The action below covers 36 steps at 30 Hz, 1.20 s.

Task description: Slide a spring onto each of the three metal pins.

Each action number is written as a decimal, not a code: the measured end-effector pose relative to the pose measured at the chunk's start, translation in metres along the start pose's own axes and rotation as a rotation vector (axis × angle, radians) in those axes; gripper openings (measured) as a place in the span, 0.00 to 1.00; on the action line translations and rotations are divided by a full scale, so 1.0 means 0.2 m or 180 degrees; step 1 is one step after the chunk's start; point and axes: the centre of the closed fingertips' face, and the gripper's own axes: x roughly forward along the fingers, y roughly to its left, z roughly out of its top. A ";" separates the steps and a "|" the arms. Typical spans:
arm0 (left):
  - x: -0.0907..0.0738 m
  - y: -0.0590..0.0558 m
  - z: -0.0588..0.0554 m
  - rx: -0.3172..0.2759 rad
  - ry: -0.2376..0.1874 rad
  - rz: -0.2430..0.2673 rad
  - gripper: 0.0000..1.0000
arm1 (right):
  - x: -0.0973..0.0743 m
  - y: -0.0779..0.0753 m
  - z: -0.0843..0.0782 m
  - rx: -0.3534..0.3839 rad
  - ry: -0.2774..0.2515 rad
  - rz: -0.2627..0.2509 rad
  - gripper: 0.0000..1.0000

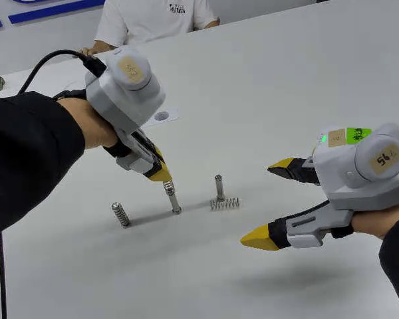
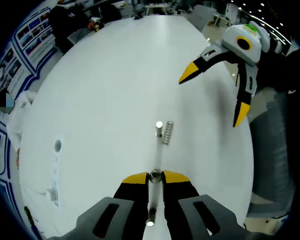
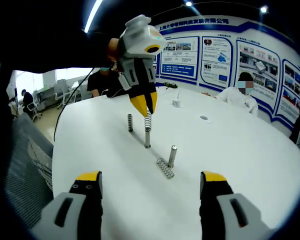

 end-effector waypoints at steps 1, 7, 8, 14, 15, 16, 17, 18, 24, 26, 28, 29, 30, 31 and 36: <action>0.00 0.00 0.00 0.0002 0.0006 -0.0003 0.09 | 0.00 0.00 0.00 0.0000 0.0003 0.0001 0.81; 0.04 0.00 -0.01 0.0008 0.0038 -0.0038 0.09 | 0.00 0.01 -0.01 -0.0003 0.0019 0.0014 0.81; 0.05 0.00 -0.01 0.0007 0.0042 -0.0040 0.09 | 0.00 0.01 -0.01 -0.0004 0.0019 0.0016 0.81; 0.09 0.00 -0.04 -0.0005 0.0061 -0.0071 0.09 | 0.00 0.01 -0.01 -0.0002 0.0021 0.0020 0.80; 0.09 0.00 -0.04 -0.0010 0.0059 -0.0075 0.09 | 0.00 0.01 -0.01 0.0000 0.0020 0.0022 0.80; 0.10 0.00 -0.04 -0.0014 0.0057 -0.0078 0.09 | 0.00 0.01 -0.01 0.0000 0.0020 0.0023 0.80; 0.11 0.00 -0.04 -0.0017 0.0056 -0.0080 0.09 | 0.00 0.01 -0.01 -0.0001 0.0021 0.0026 0.80; 0.11 0.00 -0.05 -0.0022 0.0055 -0.0082 0.09 | 0.00 0.01 -0.01 -0.0001 0.0021 0.0028 0.80; 0.14 0.00 -0.06 -0.0029 0.0053 -0.0105 0.09 | 0.01 0.01 -0.02 -0.0003 0.0042 0.0044 0.80; 0.15 0.00 -0.07 -0.0020 0.0057 -0.0107 0.10 | 0.01 0.02 -0.02 -0.0007 0.0048 0.0052 0.79; 0.16 0.00 -0.07 -0.0026 0.0063 -0.0114 0.10 | 0.02 0.02 -0.02 -0.0010 0.0059 0.0058 0.79; 0.16 0.00 -0.08 -0.0025 0.0065 -0.0118 0.10 | 0.02 0.02 -0.03 -0.0010 0.0062 0.0061 0.79; 0.17 0.00 -0.08 -0.0024 0.0067 -0.0120 0.10 | 0.02 0.02 -0.03 -0.0009 0.0064 0.0061 0.79; 0.17 0.00 -0.08 -0.0024 0.0069 -0.0124 0.10 | 0.02 0.02 -0.03 -0.0008 0.0066 0.0062 0.79; 0.18 0.00 -0.09 -0.0011 0.0071 -0.0130 0.10 | 0.02 0.02 -0.03 -0.0008 0.0070 0.0067 0.79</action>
